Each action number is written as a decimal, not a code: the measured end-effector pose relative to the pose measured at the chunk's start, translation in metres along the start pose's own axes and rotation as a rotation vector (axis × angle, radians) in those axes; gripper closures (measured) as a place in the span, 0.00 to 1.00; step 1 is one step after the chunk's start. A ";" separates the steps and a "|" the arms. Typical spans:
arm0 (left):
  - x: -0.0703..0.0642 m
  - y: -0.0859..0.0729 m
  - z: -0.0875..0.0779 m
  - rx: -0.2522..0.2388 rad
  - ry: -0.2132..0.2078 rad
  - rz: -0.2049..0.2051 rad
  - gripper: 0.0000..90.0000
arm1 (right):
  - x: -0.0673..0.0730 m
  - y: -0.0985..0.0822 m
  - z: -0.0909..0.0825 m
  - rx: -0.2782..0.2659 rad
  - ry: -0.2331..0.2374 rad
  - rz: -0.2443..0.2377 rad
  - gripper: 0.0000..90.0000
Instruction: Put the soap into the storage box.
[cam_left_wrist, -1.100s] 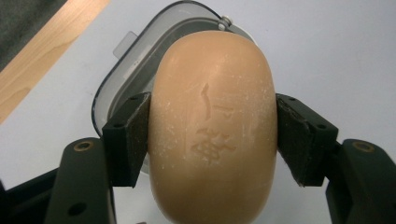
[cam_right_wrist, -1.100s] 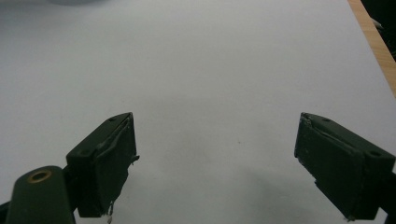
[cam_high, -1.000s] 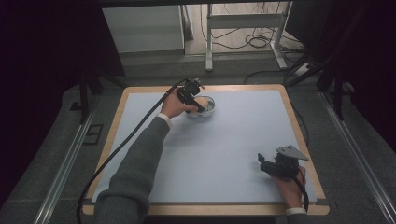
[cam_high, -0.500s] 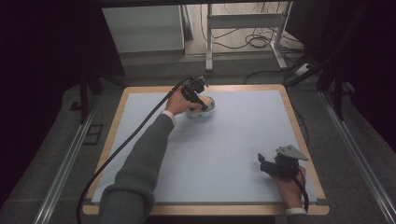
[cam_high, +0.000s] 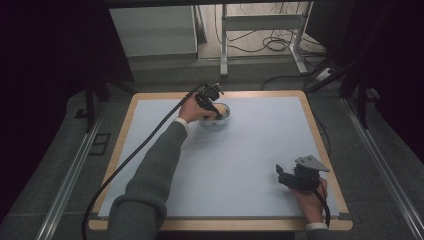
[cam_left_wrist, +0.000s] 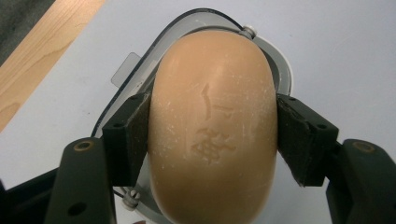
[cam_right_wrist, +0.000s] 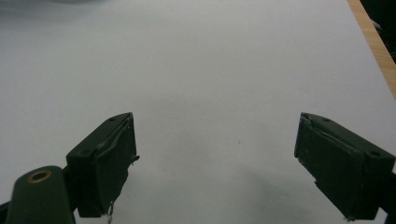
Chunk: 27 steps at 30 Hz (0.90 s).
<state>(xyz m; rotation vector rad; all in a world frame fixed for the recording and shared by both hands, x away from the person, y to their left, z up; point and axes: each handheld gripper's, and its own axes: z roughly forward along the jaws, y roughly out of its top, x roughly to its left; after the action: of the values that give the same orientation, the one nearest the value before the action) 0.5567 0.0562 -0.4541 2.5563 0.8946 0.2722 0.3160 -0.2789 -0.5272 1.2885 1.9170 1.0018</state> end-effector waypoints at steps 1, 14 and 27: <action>0.000 0.000 0.002 0.008 -0.008 -0.004 0.36 | 0.000 0.000 0.000 0.000 0.000 -0.001 0.14; -0.017 -0.004 -0.013 0.001 -0.008 0.027 0.26 | 0.001 0.000 0.000 0.004 0.002 -0.005 0.15; -0.036 -0.038 -0.050 -0.086 -0.010 0.022 0.24 | 0.001 0.000 0.000 0.006 0.000 -0.013 0.14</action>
<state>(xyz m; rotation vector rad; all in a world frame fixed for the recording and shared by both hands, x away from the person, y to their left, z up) 0.4921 0.0763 -0.4275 2.4873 0.8335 0.2979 0.3160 -0.2776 -0.5274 1.2782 1.9275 0.9902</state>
